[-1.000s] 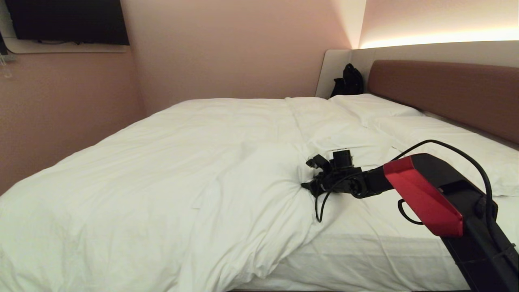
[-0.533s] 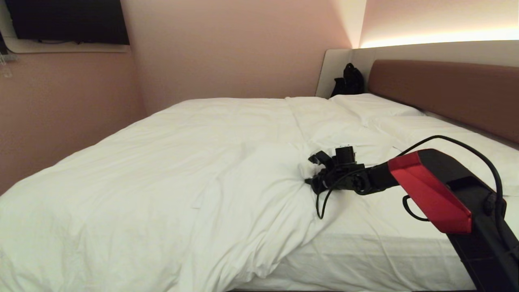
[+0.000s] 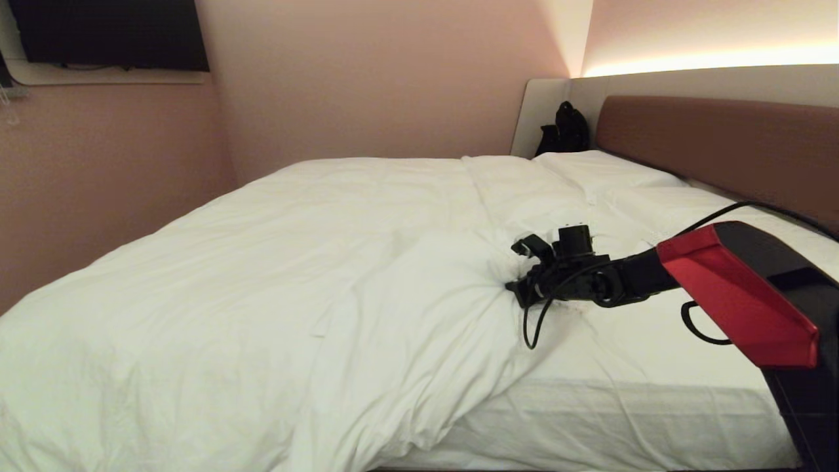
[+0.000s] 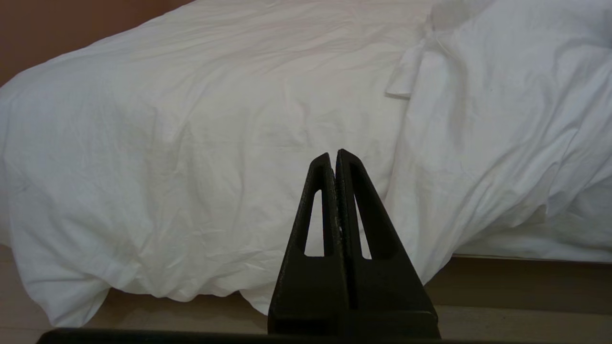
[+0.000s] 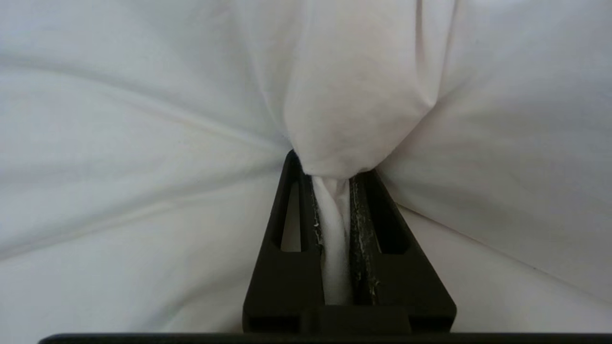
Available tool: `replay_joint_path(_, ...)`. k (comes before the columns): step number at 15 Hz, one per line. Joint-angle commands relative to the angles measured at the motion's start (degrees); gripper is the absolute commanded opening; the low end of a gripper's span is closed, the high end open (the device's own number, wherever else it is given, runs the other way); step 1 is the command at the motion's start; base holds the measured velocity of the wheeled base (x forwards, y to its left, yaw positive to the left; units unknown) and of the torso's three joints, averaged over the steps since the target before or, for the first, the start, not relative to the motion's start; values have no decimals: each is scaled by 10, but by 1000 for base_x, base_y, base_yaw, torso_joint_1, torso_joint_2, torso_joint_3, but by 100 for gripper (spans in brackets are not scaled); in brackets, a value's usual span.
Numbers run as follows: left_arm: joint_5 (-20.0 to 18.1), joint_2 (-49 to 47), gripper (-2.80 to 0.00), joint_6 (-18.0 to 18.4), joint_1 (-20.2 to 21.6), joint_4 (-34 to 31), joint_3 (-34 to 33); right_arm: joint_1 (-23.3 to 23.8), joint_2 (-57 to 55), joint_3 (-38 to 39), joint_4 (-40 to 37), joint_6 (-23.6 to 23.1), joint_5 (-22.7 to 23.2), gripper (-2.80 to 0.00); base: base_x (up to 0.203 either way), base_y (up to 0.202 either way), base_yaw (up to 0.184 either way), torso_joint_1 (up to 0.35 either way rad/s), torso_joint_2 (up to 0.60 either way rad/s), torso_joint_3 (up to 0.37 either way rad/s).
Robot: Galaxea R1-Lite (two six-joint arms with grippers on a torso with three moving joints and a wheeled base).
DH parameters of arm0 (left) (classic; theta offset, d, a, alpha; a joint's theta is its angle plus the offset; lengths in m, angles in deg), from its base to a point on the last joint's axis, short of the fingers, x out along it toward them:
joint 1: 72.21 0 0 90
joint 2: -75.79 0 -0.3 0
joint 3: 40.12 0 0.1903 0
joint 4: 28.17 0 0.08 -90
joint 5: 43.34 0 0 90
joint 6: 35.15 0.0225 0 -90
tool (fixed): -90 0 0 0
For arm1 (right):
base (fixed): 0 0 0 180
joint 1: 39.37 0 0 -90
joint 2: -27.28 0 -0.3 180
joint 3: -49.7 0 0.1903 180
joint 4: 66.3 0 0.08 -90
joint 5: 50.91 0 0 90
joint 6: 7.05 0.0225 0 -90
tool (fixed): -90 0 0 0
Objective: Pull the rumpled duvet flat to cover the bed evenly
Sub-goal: Flatten the corners of the folded blanket
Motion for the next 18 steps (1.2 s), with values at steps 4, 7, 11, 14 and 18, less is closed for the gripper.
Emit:
replay_joint_path(4, 0, 0, -280, 0, 0, 0, 0, 21, 73, 70, 5, -2, 1, -280, 0, 0, 0, 0, 0, 0)
replay_joint_path(7, 0, 0, -280, 0, 0, -1, 0, 36, 102, 117, 6, -4, 1, -280, 0, 0, 0, 0, 0, 0)
replay_joint_path(11, 0, 0, -280, 0, 0, 0, 0, 54, 147, 210, 35, -5, 1, -280, 0, 0, 0, 0, 0, 0)
replay_joint_path(14, 0, 0, -280, 0, 0, 0, 0, 73, 174, 263, 60, -6, 2, -280, 0, 0, 0, 0, 0, 0)
replay_joint_path(18, 0, 0, -280, 0, 0, 0, 0, 93, 194, 320, 85, -5, 3, -280, 0, 0, 0, 0, 0, 0)
